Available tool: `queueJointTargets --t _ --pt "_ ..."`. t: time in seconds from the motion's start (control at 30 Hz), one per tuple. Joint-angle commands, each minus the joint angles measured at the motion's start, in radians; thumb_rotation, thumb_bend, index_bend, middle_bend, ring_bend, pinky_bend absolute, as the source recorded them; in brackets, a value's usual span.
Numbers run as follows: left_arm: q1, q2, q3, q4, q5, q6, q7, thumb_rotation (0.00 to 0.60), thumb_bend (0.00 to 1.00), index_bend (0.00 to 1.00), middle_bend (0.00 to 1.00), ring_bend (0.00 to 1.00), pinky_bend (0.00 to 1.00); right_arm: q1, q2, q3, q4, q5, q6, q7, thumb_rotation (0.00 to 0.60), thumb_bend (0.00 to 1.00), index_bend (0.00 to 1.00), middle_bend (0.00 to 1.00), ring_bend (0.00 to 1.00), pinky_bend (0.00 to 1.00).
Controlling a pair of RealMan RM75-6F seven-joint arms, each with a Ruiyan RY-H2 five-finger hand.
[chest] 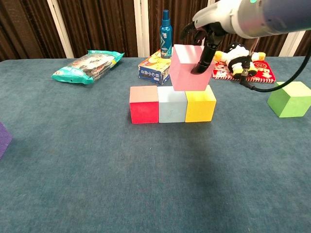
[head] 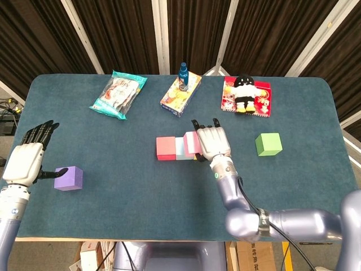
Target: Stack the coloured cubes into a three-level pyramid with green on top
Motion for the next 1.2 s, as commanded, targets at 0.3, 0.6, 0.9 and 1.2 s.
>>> queueJointTargets --t 0.3,0.6,0.9,1.2 --pt "0.0 0.004 -0.006 0.0 -0.008 -0.01 -0.005 0.6 0.11 0.0 0.0 0.0 0.02 0.106 -0.129 0.048 0.153 0.122 0.062 -0.08 0.6 0.34 0.0 0.41 0.3 0.0" --pt "0.001 0.009 -0.009 0.002 -0.013 -0.02 -0.014 0.6 0.11 0.0 0.0 0.0 0.02 0.131 -0.176 0.074 0.213 0.175 0.078 -0.116 0.6 0.34 0.0 0.41 0.31 0.0" --pt "0.0 0.012 -0.011 0.003 -0.017 -0.029 -0.017 0.6 0.11 0.0 0.0 0.0 0.02 0.144 -0.196 0.102 0.245 0.214 0.089 -0.159 0.6 0.34 0.0 0.42 0.31 0.0" --pt "0.0 0.011 -0.011 0.005 -0.017 -0.032 -0.016 0.6 0.11 0.0 0.0 0.0 0.02 0.135 -0.208 0.108 0.271 0.22 0.09 -0.185 0.6 0.34 0.0 0.42 0.31 0.0"
